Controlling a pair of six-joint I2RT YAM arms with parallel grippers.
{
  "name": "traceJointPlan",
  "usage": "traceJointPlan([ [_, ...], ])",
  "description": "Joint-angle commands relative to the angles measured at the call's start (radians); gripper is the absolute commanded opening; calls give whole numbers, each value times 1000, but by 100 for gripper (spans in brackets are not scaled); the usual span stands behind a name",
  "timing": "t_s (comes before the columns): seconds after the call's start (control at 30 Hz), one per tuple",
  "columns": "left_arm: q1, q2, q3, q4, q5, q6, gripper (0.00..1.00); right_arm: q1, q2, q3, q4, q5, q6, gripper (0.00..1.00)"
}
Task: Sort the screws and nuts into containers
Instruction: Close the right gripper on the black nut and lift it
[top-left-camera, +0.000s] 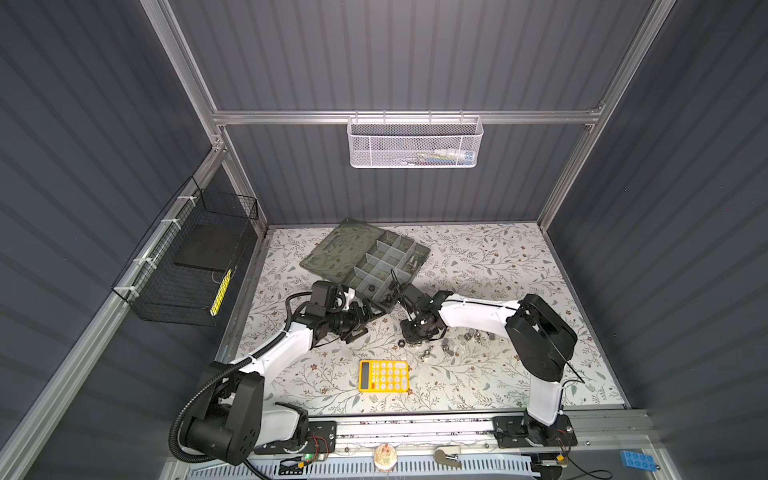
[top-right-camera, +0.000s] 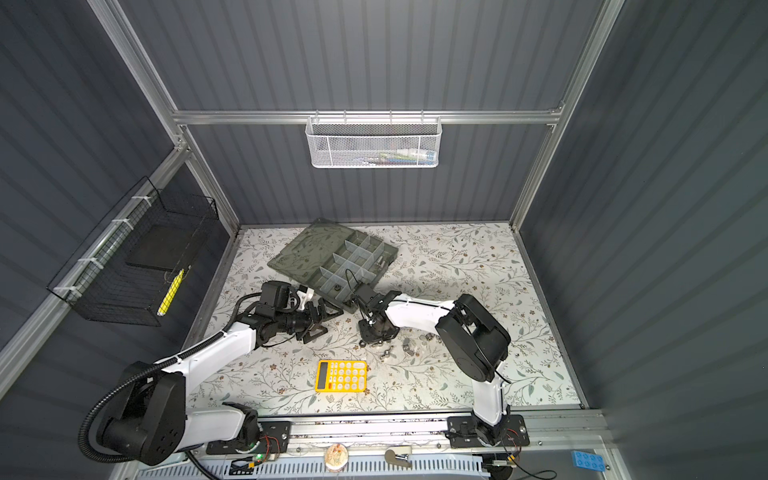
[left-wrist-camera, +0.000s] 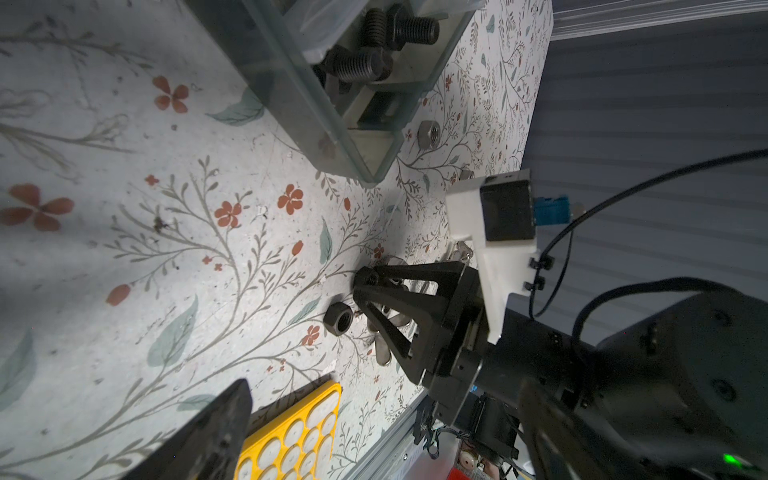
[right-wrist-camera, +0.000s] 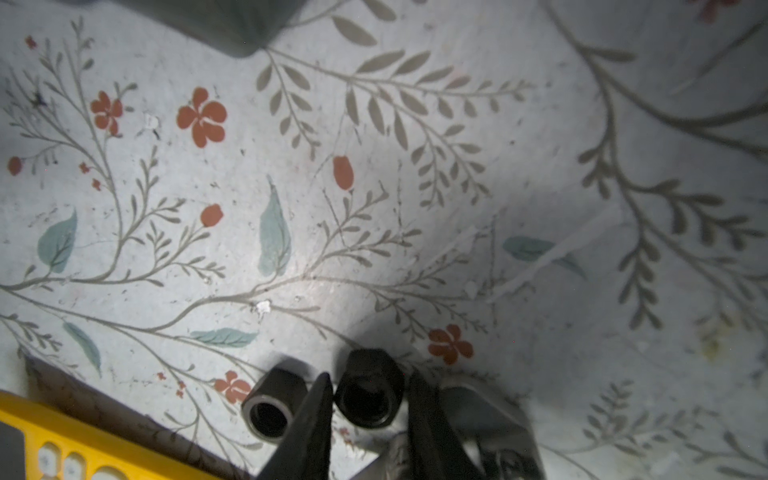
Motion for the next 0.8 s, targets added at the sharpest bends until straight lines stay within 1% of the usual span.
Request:
traceJointPlan([
  [0.0,6,-8,-11,5,12,7,100,10,35,18,-30,24,7,30],
  [0.17,5,-10,-13,0,7,9,100,15,57,25,-36,32,6,28],
  [0.33,5,-16,-14,-2,3,8,100,16,68,38,-49,31,8,21],
  [0.53,5,-27,-11,-4,2,3,100,15,21,58,-62,31,13,20],
  [0.77,7,-34,31,-30,-9,12,100,1,-27,133,-103,13,5,19],
])
